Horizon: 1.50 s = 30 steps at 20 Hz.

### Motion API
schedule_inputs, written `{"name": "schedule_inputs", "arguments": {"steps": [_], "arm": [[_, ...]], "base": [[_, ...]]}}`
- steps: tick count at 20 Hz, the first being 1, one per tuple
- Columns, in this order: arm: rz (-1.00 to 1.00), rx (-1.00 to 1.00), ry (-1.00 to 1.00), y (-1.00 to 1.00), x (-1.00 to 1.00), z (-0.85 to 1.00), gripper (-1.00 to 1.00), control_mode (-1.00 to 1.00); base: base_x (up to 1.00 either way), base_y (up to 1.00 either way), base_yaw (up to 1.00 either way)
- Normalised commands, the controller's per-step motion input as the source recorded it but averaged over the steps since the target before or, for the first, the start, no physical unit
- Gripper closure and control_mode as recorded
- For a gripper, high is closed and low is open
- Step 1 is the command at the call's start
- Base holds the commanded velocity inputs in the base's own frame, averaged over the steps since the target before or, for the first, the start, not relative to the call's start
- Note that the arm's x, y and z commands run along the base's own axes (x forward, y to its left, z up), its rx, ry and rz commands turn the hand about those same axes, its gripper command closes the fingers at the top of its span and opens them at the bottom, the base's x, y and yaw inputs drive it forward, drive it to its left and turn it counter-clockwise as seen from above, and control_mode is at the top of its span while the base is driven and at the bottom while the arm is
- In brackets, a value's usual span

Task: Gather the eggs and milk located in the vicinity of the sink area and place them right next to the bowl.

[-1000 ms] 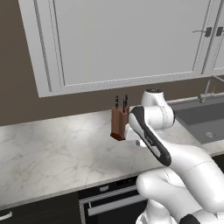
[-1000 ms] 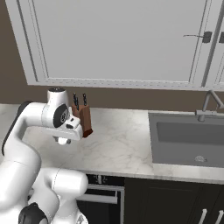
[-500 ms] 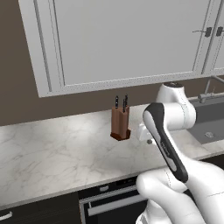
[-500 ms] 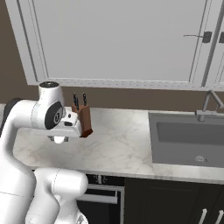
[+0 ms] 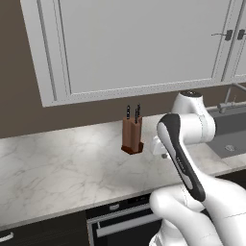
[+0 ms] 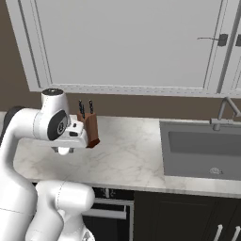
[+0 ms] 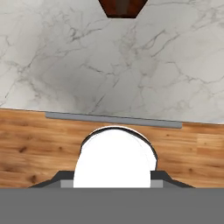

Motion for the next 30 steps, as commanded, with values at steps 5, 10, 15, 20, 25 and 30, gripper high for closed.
{"name": "schedule_inputs", "arguments": {"steps": [5, 10, 15, 20, 25, 30], "arm": [[0.0, 0.0, 0.0, 0.0, 0.0, 0.0, 1.0, 1.0], [0.0, 0.0, 0.0, 0.0, 0.0, 0.0, 1.0, 1.0], [0.0, 0.0, 0.0, 0.0, 0.0, 0.0, 1.0, 1.0], [0.0, 0.0, 0.0, 0.0, 0.0, 0.0, 1.0, 1.0], [0.0, 0.0, 0.0, 0.0, 0.0, 0.0, 1.0, 1.0], [0.0, 0.0, 0.0, 0.0, 0.0, 0.0, 1.0, 1.0]], "base": [[-0.56, -0.29, -0.08], [-0.33, -0.65, -0.11], [0.14, -1.0, -0.05], [0.04, -1.0, -0.06], [0.24, -1.0, -0.01], [0.38, -1.0, 0.0]]}}
